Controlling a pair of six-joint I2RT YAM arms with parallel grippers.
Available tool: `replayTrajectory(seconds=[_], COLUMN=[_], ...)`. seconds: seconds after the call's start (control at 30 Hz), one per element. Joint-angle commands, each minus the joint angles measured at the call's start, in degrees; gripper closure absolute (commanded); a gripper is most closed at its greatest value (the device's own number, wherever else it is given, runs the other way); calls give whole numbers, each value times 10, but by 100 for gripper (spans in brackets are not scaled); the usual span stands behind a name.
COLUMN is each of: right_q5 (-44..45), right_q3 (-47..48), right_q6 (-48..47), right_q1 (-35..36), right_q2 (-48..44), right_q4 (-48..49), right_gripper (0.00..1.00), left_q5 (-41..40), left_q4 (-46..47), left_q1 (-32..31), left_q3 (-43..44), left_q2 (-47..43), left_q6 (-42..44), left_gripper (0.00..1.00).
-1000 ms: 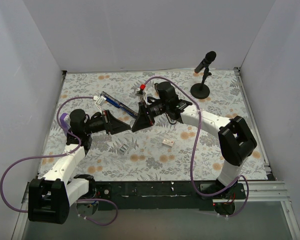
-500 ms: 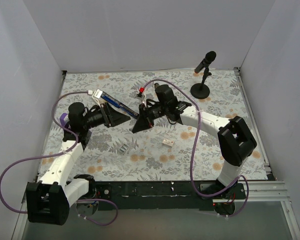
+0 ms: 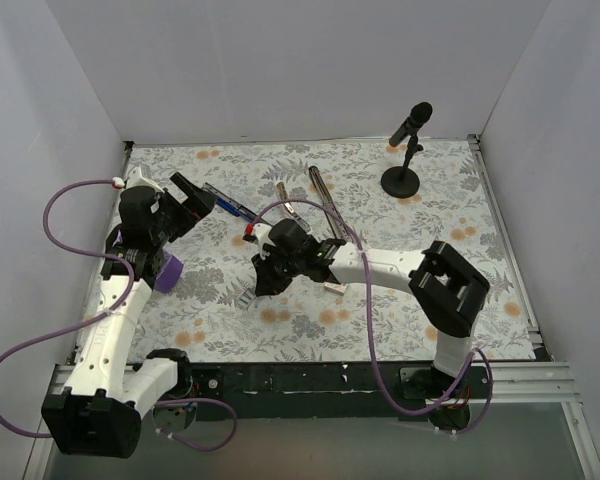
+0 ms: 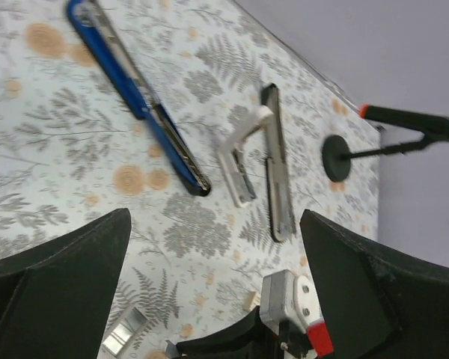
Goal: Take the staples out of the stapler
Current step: Place the staple in the staple box.
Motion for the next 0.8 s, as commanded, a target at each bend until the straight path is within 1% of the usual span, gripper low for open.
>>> replayTrajectory(seconds=[0.0, 0.13, 0.2, 0.23, 0.3, 0.33, 0.4, 0.6, 0.77], right_q5=[114, 137, 145, 150, 159, 168, 177, 178, 179], right_q3=[34, 48, 58, 63, 71, 72, 74, 85, 89], right_q6=[10, 18, 18, 17, 17, 17, 17, 20, 26], right_q1=[19, 33, 39, 40, 47, 49, 54, 59, 68], right_q2=[44, 64, 76, 81, 87, 88, 86, 87, 95], right_q4=[8, 16, 14, 9, 5, 5, 3, -4, -1], right_gripper=[85, 85, 85, 85, 85, 85, 85, 84, 84], left_q5=[-138, -119, -112, -111, -110, -97, -93, -92, -92], left_q4=[-71, -61, -66, -70, -82, -80, -77, -55, -22], left_q1=[15, 35, 39, 69, 88, 104, 115, 117, 117], left_q3=[15, -9, -7, -5, 6, 6, 7, -20, -70], left_q2=[5, 12, 24, 28, 35, 35, 32, 17, -9], left_q6=[-2, 0, -1, -4, -18, -18, -18, -18, -13], left_gripper=[2, 2, 2, 2, 2, 2, 2, 2, 2])
